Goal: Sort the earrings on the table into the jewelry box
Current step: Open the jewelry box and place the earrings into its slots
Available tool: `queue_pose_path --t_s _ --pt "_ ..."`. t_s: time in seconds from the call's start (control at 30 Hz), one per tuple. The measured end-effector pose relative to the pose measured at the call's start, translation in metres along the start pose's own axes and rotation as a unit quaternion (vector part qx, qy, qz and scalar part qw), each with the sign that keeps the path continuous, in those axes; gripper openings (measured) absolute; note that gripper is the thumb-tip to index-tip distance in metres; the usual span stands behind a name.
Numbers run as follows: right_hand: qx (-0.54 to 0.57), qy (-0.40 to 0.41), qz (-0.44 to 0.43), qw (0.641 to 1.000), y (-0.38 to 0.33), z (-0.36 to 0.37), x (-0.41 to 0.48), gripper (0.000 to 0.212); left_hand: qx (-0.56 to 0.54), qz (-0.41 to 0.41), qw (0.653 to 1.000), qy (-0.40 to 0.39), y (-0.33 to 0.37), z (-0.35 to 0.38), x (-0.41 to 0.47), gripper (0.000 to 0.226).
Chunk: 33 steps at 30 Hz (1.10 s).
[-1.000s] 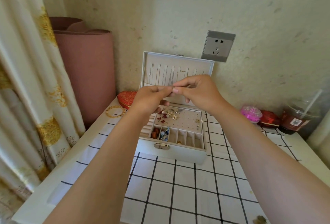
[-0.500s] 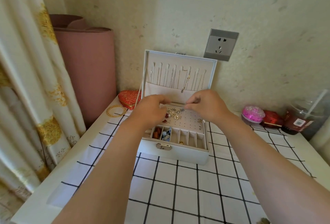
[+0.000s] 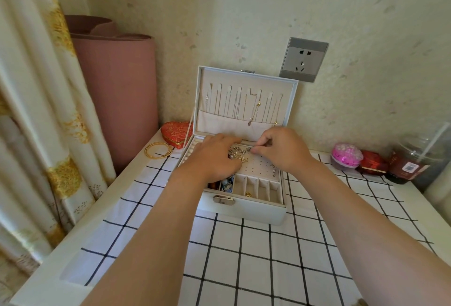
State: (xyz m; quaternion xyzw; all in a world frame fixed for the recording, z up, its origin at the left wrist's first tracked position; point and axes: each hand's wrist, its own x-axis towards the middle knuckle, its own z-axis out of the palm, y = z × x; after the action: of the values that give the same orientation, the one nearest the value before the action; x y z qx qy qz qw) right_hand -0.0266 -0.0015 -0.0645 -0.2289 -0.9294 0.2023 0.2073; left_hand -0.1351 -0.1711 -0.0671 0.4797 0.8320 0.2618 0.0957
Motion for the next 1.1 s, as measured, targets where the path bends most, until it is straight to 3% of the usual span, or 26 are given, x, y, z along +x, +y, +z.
queue_pose_path --t_s 0.37,0.53,0.7,0.93,1.1 --pt "0.022 -0.076 -0.007 0.997 0.000 -0.014 0.000 0.006 0.001 -0.010 1.000 -0.017 0.000 0.001 0.001 0.050" --pt "0.004 -0.024 0.009 1.000 0.004 -0.009 -0.002 0.011 -0.018 -0.004 1.000 0.001 0.000 -0.001 0.001 0.061" --pt "-0.009 -0.024 -0.014 1.000 0.000 -0.005 -0.001 0.012 -0.005 -0.005 1.000 0.004 -0.001 0.001 0.002 0.065" --pt "0.015 -0.098 -0.024 0.995 0.001 -0.014 0.001 0.003 -0.011 -0.011 1.000 0.011 -0.007 0.000 0.004 0.064" --pt "0.019 -0.123 -0.009 0.992 -0.002 -0.017 0.002 0.016 -0.012 -0.025 1.000 0.008 -0.009 -0.002 0.003 0.063"
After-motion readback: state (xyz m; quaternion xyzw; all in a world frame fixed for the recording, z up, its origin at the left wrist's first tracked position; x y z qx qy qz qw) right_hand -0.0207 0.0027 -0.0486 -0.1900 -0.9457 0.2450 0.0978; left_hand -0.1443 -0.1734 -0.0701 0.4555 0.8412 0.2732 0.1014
